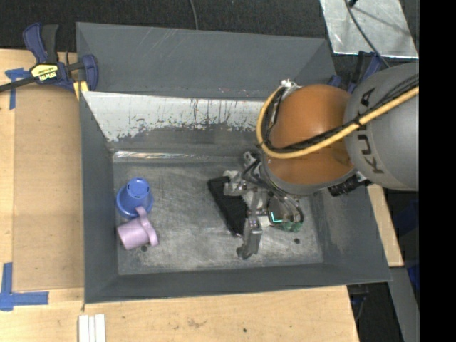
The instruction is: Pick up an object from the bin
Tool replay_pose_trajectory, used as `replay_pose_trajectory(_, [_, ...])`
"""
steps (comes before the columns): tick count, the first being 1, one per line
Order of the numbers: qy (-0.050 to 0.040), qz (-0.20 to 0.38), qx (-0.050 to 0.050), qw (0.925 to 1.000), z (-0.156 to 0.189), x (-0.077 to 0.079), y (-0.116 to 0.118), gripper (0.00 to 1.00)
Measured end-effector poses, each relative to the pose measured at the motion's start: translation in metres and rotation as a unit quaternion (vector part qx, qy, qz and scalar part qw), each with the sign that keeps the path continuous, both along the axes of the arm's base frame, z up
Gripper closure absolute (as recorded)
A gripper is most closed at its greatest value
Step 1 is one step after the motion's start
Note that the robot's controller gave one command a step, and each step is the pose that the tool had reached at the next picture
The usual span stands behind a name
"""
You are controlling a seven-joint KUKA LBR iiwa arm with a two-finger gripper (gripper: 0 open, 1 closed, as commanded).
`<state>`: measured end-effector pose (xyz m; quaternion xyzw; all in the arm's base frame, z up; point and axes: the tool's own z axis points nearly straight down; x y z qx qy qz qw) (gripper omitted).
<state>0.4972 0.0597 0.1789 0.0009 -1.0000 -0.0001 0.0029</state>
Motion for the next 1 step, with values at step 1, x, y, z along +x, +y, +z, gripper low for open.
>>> replay_pose_trajectory(1, [-0.0040, -0.001, 0.000, 1.0000, 0.0038, 0.0018, -0.0002, 0.00])
